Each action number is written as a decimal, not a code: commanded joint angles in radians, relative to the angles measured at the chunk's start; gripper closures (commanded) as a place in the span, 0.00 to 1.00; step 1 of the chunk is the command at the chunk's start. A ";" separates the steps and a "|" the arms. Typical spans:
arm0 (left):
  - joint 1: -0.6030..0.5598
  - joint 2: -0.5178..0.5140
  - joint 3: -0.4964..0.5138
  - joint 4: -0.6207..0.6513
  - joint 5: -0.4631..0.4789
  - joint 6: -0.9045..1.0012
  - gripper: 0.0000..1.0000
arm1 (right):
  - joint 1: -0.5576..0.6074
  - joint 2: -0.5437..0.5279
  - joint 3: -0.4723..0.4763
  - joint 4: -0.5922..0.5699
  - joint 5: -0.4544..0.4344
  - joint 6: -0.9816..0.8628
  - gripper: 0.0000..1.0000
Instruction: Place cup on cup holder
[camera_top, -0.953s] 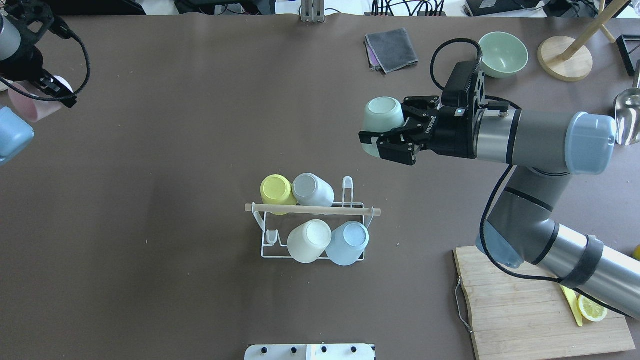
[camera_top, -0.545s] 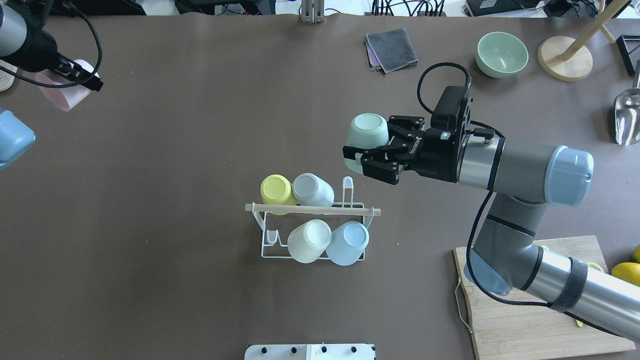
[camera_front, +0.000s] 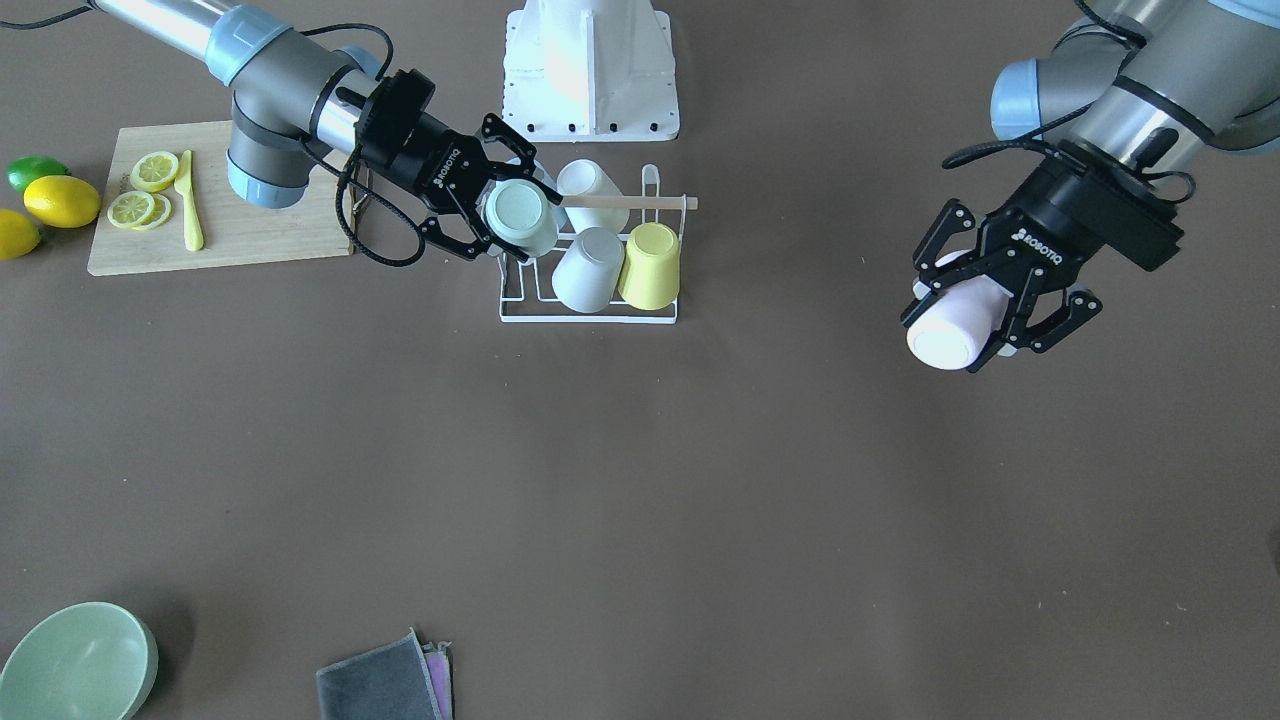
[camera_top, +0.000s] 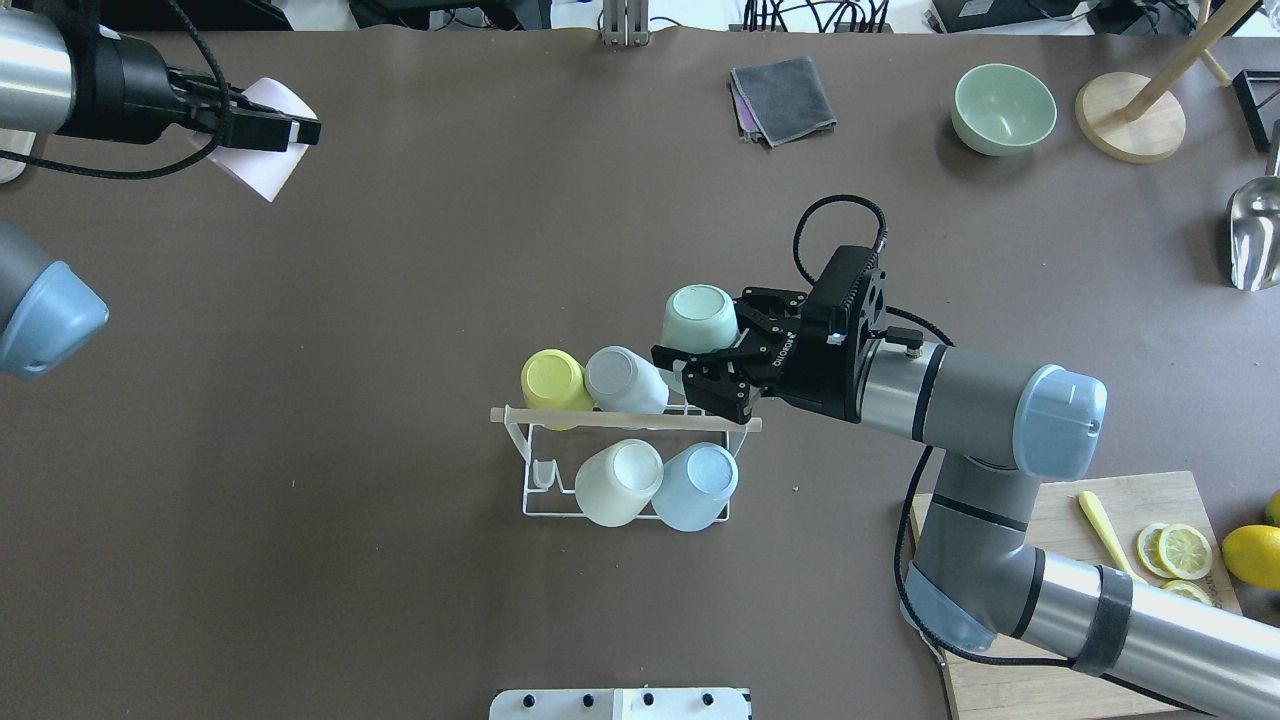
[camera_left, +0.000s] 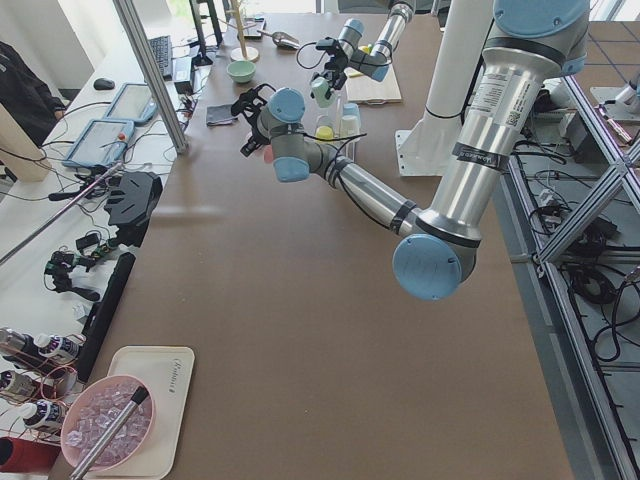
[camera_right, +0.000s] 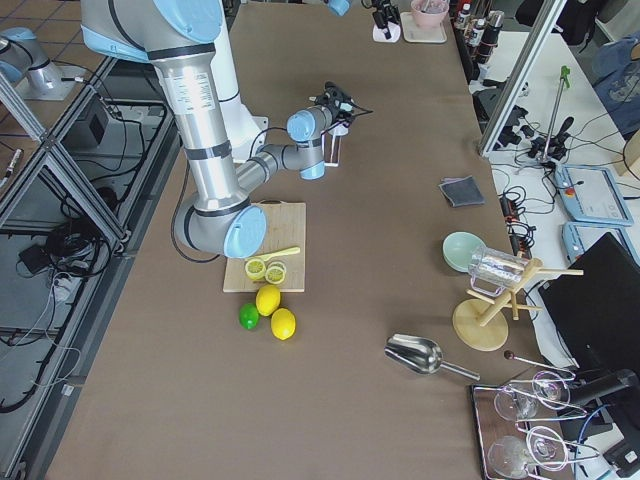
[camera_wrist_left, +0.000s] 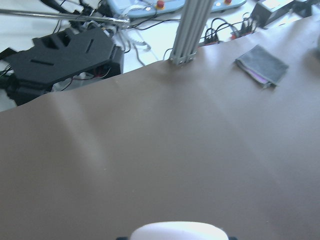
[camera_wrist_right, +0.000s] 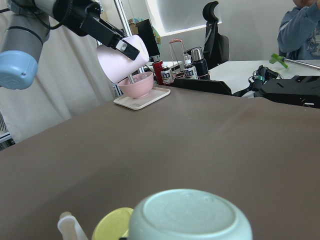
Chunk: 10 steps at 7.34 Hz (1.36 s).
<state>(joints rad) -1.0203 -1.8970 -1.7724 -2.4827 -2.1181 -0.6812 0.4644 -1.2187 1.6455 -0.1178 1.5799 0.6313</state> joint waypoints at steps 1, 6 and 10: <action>0.073 0.007 0.005 -0.224 0.103 -0.076 1.00 | -0.001 0.036 -0.054 0.001 -0.037 -0.022 1.00; 0.449 0.016 -0.007 -0.637 0.675 -0.046 1.00 | -0.004 0.053 -0.082 0.009 -0.034 -0.024 1.00; 0.658 0.021 0.004 -0.731 0.800 0.286 1.00 | -0.020 0.036 -0.081 0.012 -0.037 -0.022 1.00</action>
<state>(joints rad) -0.4281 -1.8728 -1.7674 -3.2060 -1.3857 -0.5057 0.4477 -1.1796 1.5644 -0.1062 1.5434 0.6085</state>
